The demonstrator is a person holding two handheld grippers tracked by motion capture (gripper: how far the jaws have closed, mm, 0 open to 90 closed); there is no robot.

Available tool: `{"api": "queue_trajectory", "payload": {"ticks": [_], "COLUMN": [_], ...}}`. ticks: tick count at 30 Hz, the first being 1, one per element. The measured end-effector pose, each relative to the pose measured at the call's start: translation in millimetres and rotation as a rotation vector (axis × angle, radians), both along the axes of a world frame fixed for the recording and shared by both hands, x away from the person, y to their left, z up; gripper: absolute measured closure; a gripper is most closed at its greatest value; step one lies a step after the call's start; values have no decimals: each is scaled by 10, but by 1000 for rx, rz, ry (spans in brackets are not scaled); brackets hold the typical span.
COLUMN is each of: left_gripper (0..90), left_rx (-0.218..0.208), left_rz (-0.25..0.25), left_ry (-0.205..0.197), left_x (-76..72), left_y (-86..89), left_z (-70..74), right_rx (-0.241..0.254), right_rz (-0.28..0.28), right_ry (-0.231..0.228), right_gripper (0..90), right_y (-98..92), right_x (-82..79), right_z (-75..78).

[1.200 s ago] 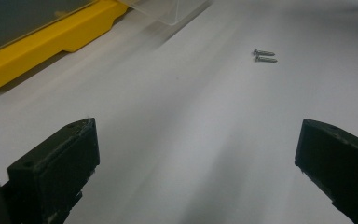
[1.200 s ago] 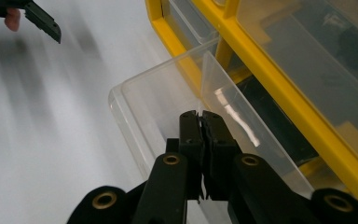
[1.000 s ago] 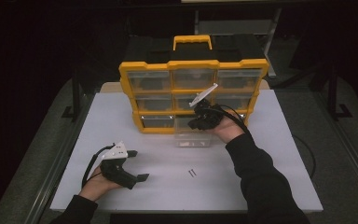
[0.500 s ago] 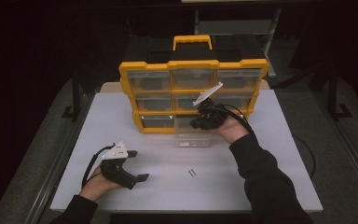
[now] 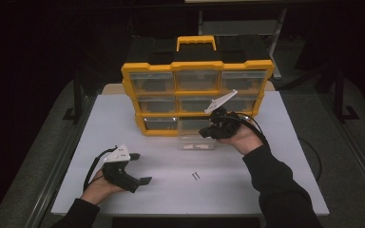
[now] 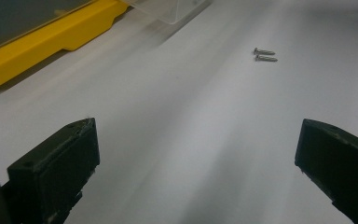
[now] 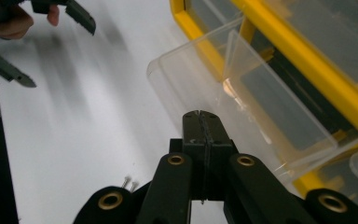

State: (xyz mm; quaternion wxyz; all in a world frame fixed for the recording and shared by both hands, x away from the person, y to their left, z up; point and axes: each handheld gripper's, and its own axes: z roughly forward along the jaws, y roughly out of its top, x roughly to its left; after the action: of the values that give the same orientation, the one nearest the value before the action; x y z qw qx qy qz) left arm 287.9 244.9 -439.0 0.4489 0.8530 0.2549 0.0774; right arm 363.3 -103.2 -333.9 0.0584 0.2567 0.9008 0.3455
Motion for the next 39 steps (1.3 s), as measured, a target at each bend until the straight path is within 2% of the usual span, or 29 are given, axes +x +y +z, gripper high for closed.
{"api": "queue_trajectory", "payload": {"ticks": [10,22,39], "left_gripper": [0,0,0], "left_rx": [-1,1,10], "left_rz": [2,1,-2], "left_ry": [2,2,3], "left_x": [-1,-1,-1], "left_y": [-6,-5,-8], "left_z": [-4,-6,-16], "right_rx": [-2,-10,1], "right_rz": [7,4,-6], "right_ry": [12,14,9], "right_gripper": [884,883,685], "right_y": [-92,-119,-109], "right_x": [-208,-350,-480], "right_z": [-164,-341,-626]}}
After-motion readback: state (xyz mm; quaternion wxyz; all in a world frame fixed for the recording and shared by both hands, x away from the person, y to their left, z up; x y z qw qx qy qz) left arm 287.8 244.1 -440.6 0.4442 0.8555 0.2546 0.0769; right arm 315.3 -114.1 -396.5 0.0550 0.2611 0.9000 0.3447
